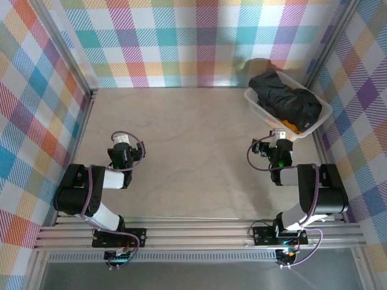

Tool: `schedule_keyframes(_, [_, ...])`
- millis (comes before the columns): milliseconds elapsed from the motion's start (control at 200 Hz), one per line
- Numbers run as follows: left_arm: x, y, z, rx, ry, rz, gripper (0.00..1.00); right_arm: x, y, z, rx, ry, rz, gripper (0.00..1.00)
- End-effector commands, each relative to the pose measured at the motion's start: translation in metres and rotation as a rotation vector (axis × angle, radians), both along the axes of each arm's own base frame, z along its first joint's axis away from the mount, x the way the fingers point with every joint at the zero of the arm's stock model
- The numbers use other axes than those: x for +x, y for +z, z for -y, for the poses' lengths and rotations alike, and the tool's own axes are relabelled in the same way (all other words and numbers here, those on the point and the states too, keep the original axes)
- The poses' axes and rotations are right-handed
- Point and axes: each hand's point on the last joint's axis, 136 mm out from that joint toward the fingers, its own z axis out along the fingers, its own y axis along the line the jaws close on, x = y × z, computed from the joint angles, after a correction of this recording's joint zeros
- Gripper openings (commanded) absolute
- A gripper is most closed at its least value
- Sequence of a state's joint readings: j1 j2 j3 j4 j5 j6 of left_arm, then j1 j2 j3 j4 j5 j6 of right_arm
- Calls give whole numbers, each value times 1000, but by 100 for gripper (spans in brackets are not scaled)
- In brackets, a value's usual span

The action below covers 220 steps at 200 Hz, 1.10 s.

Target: Fold and stack the t-shirts

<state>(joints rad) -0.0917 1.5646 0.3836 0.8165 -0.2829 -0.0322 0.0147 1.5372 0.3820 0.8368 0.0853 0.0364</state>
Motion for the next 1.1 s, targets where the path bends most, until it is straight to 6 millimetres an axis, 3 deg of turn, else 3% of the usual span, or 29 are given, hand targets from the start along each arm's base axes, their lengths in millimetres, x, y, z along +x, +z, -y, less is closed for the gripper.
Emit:
schedule_keyframes(0, [7,14,0,14,6,52,100,6,11,-4,-4,18,39,100])
schedule_keyframes(920, [7,14,0,13,7,50,100,6,11,-4,-4,17,40,100])
schedule_keyframes(1010, [7,16,0,14,6,59,100,2,26,-1,-31,-18,59,100])
schedule_keyframes(1095, [1,41,8,38,-25,75,100,-6,66,2,-56,-70,66,100])
